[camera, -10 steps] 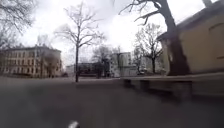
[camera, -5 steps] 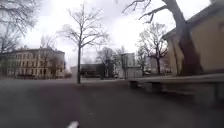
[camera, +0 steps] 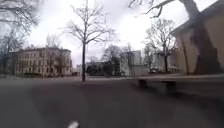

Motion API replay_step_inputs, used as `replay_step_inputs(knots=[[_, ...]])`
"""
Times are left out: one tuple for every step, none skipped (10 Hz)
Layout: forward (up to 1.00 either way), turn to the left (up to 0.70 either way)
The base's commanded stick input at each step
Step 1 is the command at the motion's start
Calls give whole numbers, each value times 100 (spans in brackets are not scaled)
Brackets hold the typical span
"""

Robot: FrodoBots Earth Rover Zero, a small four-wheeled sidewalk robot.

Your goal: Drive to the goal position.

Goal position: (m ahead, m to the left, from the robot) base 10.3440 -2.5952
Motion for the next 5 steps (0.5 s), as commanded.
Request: replay_step_inputs(knots=[[100, 0], [100, 0], [100, 0], [100, 0], [100, 0]])
